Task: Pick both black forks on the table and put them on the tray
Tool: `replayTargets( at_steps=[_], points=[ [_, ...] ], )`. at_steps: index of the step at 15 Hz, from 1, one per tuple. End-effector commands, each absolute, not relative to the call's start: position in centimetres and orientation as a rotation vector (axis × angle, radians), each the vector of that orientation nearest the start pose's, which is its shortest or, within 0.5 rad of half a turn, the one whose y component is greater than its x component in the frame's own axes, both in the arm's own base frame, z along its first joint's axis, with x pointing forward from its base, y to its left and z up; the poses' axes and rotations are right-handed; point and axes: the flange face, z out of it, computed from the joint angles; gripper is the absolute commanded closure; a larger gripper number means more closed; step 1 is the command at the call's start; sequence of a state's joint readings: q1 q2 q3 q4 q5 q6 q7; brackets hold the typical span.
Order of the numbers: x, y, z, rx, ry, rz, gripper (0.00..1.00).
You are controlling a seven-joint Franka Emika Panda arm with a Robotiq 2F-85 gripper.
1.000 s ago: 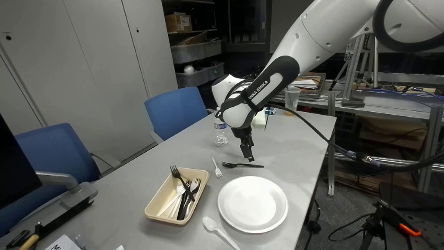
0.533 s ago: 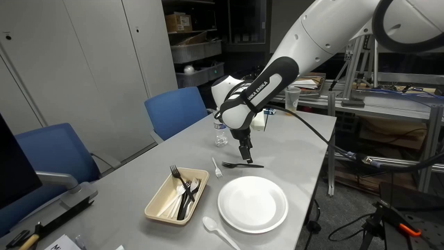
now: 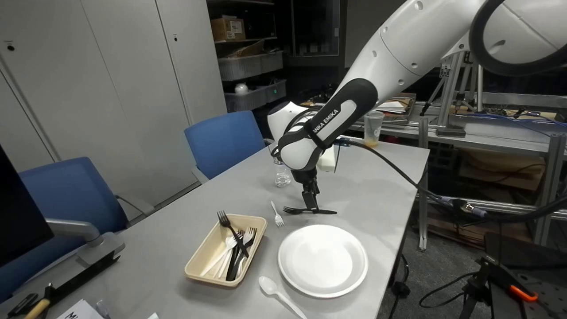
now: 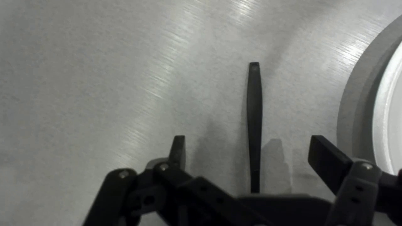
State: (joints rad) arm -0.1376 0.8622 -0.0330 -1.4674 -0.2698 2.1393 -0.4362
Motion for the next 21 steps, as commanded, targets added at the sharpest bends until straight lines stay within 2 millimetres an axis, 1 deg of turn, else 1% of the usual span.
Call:
replayTargets(
  at_steps=[1, 7, 8, 9, 11, 13, 15, 18, 19, 21],
  points=[
    [69.9, -12.9, 14.6, -3.192, -0.685, 0.351, 0.0],
    [71.1, -13.1, 13.6, -3.184, -0.646, 0.326, 0.0],
    [71.2, -13.1, 13.5, -3.184, -0.64, 0.323, 0.09],
    [71.3, -13.2, 13.3, -3.184, -0.634, 0.32, 0.25],
    [71.5, -13.4, 13.2, -3.184, -0.624, 0.315, 0.44],
    [71.6, -13.5, 13.1, -3.184, -0.613, 0.312, 0.6],
    [71.8, -13.3, 13.4, -3.188, -0.607, 0.302, 0.73],
    [71.9, -13.5, 13.8, -3.191, -0.597, 0.29, 0.98],
    [71.9, -13.5, 13.9, -3.188, -0.595, 0.29, 1.0],
    [71.9, -13.6, 14.0, -3.189, -0.596, 0.294, 1.0]
  ],
)
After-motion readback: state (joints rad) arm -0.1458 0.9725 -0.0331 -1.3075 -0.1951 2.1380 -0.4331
